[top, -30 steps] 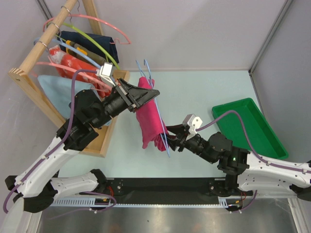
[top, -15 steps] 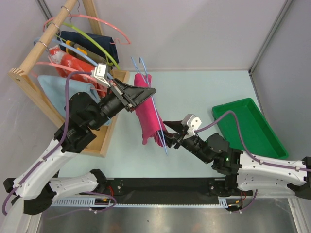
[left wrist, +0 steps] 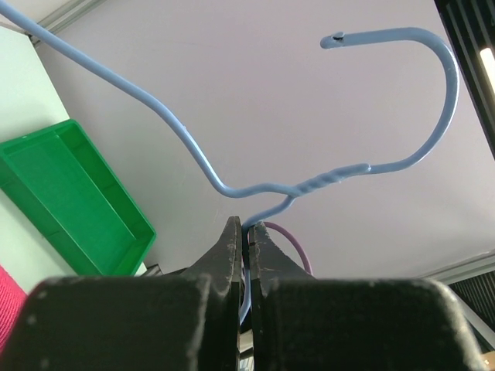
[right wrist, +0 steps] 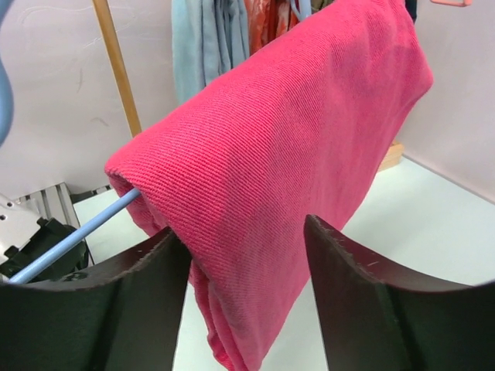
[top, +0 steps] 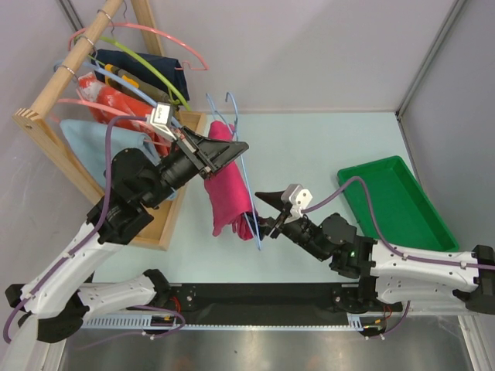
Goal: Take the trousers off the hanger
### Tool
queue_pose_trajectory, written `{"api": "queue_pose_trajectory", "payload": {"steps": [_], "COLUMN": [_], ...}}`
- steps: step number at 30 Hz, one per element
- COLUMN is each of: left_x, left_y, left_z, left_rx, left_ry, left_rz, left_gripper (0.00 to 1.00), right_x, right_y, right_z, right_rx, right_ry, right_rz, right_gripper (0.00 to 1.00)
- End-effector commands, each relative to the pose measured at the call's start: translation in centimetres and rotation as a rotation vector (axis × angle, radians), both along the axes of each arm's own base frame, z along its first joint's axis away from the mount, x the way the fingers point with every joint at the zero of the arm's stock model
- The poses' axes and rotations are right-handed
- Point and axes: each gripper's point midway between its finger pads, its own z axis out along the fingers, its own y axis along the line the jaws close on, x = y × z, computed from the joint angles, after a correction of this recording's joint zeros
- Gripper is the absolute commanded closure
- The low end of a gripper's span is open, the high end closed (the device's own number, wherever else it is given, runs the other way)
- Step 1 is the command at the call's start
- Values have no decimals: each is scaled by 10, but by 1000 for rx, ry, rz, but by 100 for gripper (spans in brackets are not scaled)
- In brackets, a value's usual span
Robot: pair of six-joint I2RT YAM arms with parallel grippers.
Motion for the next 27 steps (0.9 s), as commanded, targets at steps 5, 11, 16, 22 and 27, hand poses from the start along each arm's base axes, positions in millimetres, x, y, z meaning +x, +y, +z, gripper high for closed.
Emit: {"api": "queue_pose_trajectory", "payload": {"steps": [5, 11, 16, 22, 27], "left_x": [-27, -28, -29, -30, -35], "left_y": [27, 26, 26, 31, 31], "left_z": [63, 61, 57, 54, 57], "left_rx": [-183, -183, -172, -149, -138], "left_ry": [-152, -150, -145, -155, -166], "left_rz": [-17, -22, -24, -10, -29], "left_gripper": [100, 100, 100, 100, 100], "right_x": [-7, 1, 9, -3, -13], "right_y": [10, 7, 0, -8, -12], "right_z": [15, 24, 34, 35, 28], "right_rx": [42, 46, 24, -3, -78], "right_ry": [-9, -22, -33, -43, -44], "right_rz": [46, -4, -60, -4, 71], "right_gripper": [32, 34, 48, 55, 46]}}
